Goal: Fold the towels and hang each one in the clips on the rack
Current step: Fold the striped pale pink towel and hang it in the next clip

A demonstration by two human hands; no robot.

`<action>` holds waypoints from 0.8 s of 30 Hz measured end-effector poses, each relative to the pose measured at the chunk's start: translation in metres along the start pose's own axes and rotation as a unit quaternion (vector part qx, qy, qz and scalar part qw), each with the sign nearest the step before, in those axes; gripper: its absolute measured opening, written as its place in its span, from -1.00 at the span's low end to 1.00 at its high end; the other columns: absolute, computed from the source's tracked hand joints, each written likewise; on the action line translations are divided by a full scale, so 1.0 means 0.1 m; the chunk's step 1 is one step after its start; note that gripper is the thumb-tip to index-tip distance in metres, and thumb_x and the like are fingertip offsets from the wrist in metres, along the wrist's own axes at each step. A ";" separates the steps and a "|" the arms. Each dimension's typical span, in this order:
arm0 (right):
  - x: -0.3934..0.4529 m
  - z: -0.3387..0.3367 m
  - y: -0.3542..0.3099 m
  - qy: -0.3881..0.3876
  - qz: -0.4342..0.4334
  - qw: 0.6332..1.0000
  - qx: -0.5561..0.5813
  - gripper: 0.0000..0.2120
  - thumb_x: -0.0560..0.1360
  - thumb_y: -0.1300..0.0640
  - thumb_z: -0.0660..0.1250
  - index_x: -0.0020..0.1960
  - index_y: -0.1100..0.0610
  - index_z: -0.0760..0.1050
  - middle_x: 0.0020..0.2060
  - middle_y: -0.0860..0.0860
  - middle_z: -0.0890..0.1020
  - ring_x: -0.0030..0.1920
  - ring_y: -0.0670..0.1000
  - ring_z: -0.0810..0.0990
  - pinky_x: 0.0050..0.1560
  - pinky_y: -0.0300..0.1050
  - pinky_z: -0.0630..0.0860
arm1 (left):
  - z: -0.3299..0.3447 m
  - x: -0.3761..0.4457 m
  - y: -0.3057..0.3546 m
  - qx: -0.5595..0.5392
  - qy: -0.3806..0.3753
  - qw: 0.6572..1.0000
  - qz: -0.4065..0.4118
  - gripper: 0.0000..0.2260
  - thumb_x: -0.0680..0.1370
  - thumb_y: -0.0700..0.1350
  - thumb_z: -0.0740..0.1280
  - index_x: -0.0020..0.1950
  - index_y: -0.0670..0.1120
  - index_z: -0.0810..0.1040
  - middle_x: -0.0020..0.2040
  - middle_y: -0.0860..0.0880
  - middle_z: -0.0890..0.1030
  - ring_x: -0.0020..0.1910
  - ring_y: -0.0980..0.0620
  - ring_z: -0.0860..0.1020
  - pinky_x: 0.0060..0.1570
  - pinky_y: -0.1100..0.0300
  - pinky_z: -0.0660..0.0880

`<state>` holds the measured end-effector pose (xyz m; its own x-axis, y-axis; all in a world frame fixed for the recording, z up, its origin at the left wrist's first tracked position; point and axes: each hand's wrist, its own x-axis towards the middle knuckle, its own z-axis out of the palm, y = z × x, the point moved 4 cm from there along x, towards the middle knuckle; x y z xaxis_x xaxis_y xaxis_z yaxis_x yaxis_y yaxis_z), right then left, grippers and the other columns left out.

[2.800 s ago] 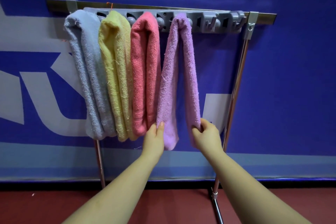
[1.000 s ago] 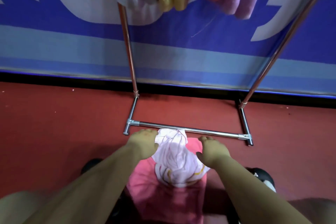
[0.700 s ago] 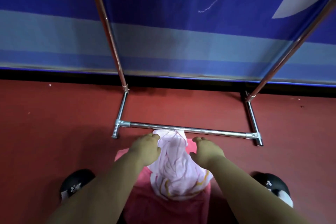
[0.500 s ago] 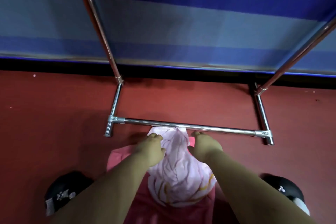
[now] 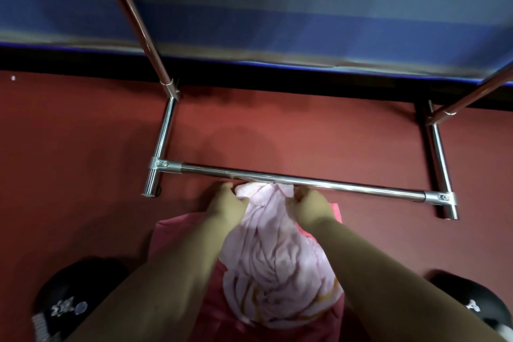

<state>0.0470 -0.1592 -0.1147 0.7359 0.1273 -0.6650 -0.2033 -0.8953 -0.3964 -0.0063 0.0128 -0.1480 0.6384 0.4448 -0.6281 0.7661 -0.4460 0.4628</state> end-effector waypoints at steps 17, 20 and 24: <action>-2.10 -1.29 -0.36 0.059 -0.137 0.987 0.064 -0.66 0.57 0.11 0.21 -0.36 0.03 0.26 -0.33 0.04 0.52 -0.19 0.02 0.42 -0.24 -0.23 0.22 | -1.63 -2.28 0.98 0.085 0.023 0.972 0.219 -0.87 0.53 -0.08 0.30 -0.10 -0.14 0.54 -0.02 -0.19 0.63 0.02 -0.16 0.55 -0.21 0.16 0.28; -2.63 -1.51 -0.48 0.085 -0.171 0.980 0.057 -0.70 0.57 0.08 0.21 -0.32 0.11 0.33 -0.25 0.13 0.53 -0.20 0.04 0.44 -0.20 -0.15 0.33 | -1.96 -2.84 1.18 0.080 0.084 0.962 0.249 -0.83 0.53 0.00 0.30 -0.18 -0.07 0.51 -0.03 -0.16 0.64 0.04 -0.15 0.56 -0.17 0.18 0.30; -3.19 -1.71 -0.57 0.131 -0.226 0.963 0.069 -0.73 0.56 0.05 0.22 -0.24 0.19 0.42 -0.33 0.07 0.49 -0.27 0.01 0.40 -0.28 -0.12 0.29 | -2.24 -3.38 1.24 0.033 0.158 0.948 0.276 -0.73 0.55 0.01 0.25 -0.32 -0.04 0.37 -0.16 -0.12 0.59 -0.07 -0.13 0.52 -0.20 0.18 0.27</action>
<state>-0.0661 -0.2221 0.2283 0.9029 0.3635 -0.2295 0.1062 -0.7059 -0.7003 -0.1102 -0.0190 0.2619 0.9388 0.3353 -0.0789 0.3098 -0.7216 0.6191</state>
